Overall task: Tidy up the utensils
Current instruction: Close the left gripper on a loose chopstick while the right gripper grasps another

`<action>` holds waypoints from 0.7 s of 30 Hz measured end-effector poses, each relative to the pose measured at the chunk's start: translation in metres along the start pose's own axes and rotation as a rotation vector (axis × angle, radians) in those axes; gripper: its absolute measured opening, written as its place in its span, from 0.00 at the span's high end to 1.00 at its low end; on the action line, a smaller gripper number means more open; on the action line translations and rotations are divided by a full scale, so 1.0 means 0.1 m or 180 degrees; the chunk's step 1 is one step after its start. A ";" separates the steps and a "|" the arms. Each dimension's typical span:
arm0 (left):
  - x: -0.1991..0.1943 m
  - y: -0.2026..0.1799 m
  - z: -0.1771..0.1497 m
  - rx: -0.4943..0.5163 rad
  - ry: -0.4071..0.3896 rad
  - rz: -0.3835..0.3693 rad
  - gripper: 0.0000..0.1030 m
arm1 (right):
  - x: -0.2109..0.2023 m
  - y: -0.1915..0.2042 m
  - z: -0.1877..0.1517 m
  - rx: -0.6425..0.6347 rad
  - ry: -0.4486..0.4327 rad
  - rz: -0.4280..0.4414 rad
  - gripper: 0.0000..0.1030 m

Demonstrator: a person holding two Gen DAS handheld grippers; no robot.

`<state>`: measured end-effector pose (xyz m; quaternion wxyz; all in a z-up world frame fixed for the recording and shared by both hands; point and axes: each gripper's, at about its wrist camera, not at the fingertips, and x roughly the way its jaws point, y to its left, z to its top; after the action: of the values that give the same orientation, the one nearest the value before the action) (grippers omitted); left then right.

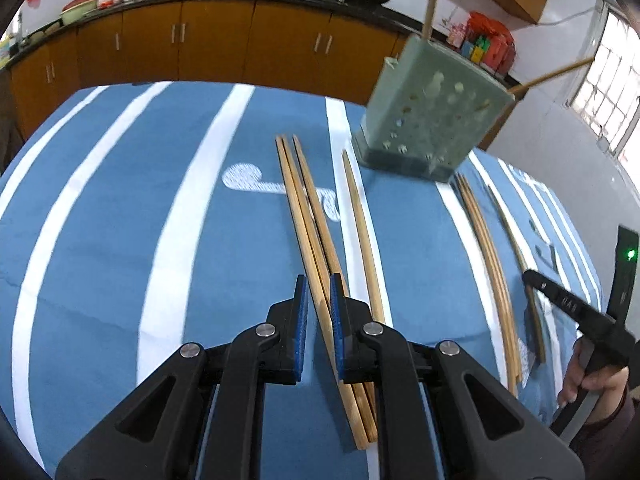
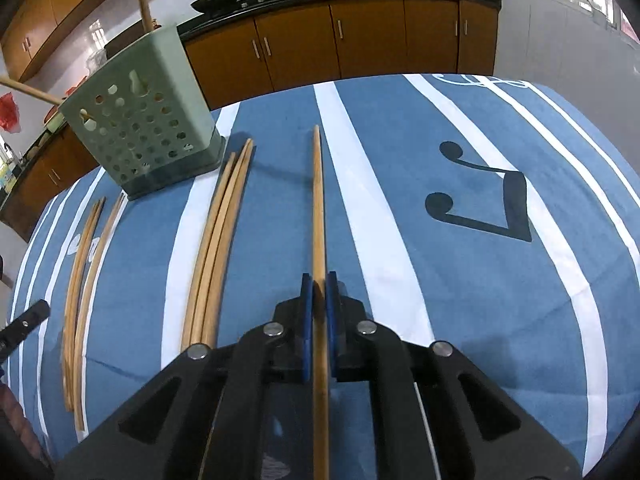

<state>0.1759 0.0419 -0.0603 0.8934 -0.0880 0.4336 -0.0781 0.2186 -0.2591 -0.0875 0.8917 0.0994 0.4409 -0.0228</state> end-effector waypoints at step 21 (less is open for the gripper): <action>0.17 -0.08 -0.08 0.0083 0.0075 0.0276 0.90 | -0.03 0.09 -0.06 -0.0247 -0.0053 -0.0048 0.89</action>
<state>0.1797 0.0294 -0.0757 0.8919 -0.0565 0.4464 -0.0460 0.2132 -0.2491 -0.0873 0.8984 0.0612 0.4347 -0.0132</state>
